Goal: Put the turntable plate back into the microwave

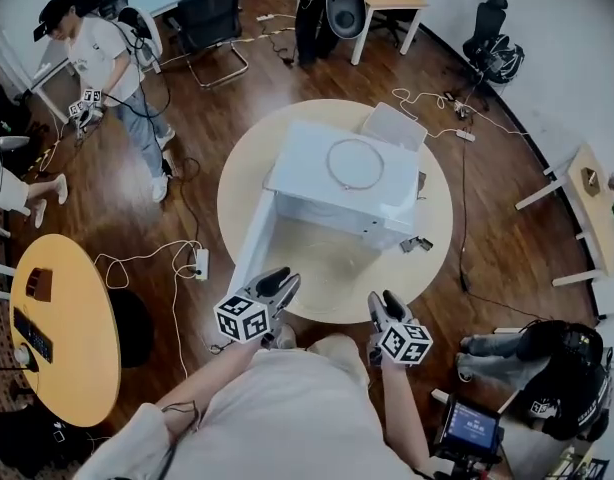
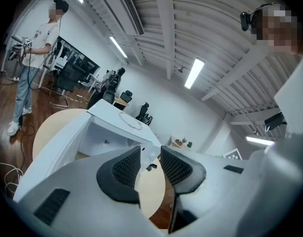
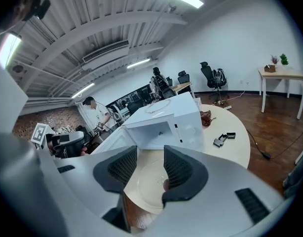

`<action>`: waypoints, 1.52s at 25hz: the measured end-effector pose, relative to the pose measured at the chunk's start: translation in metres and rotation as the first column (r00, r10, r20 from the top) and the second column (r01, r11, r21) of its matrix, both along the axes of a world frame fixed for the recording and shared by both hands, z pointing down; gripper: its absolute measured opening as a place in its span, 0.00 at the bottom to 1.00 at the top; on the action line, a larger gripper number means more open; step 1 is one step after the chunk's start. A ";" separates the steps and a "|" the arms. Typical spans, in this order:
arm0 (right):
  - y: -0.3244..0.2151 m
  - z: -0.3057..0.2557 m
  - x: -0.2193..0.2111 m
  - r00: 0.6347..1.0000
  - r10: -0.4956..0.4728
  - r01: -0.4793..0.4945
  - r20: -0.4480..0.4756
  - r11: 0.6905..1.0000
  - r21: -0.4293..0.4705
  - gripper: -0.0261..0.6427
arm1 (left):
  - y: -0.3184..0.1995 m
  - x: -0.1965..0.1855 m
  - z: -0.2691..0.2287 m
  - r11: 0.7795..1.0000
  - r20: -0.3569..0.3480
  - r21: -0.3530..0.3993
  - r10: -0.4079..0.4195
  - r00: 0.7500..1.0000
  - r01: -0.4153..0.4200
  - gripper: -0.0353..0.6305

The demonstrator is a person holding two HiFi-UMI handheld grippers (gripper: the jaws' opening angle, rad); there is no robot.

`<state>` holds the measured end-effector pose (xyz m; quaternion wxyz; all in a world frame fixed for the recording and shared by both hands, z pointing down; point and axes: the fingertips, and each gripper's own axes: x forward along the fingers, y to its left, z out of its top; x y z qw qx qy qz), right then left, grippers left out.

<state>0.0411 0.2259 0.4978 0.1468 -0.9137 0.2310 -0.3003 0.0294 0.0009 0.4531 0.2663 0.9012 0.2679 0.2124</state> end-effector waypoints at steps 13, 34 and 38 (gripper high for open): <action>0.012 0.049 0.040 0.992 -0.102 0.105 0.068 0.994 -0.036 0.30 | 0.001 0.025 0.018 0.992 0.034 0.049 -0.116 0.993 0.114 0.22; 0.021 0.064 0.129 0.900 -0.428 0.428 0.080 0.904 0.017 0.30 | 0.028 0.054 0.043 0.903 0.110 0.177 -0.414 0.904 0.392 0.22; 0.030 0.079 0.124 0.874 -0.474 0.476 0.107 0.879 0.015 0.30 | 0.037 0.046 0.069 0.887 0.170 0.212 -0.446 0.879 0.410 0.22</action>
